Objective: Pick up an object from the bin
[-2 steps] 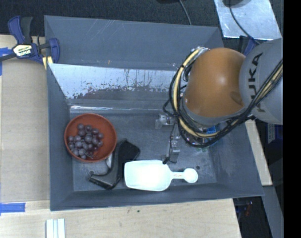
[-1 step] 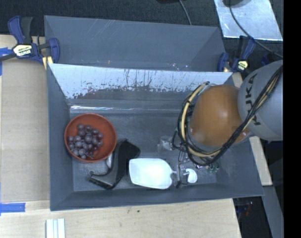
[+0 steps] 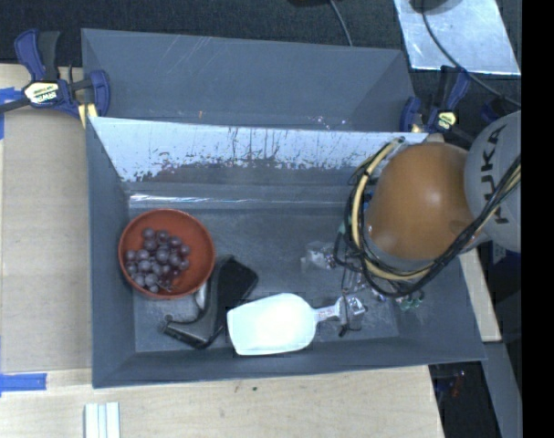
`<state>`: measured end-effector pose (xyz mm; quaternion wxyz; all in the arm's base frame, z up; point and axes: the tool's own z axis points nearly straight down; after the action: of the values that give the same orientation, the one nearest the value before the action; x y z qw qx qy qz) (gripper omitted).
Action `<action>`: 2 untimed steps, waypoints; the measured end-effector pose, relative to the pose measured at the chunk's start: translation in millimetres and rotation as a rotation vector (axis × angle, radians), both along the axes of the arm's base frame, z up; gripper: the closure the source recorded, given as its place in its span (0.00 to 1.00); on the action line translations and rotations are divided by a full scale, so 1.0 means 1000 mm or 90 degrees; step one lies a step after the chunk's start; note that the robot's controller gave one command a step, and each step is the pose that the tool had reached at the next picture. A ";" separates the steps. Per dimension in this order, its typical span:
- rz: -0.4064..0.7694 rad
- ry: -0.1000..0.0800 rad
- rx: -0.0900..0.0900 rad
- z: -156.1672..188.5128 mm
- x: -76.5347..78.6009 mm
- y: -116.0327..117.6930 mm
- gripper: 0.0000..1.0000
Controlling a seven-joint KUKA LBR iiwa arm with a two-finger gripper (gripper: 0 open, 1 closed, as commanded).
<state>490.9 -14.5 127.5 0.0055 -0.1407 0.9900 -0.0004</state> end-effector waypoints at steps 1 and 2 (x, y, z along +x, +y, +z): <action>0.086 0.008 -0.001 -0.028 -0.008 -0.007 0.00; 0.029 -0.001 0.000 -0.057 -0.005 -0.015 0.00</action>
Offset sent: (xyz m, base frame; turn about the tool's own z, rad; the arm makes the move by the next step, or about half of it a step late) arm -0.0066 -0.0150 -0.0575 -0.0461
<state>485.5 -29.5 70.3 0.0062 -0.1632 0.9866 -0.0007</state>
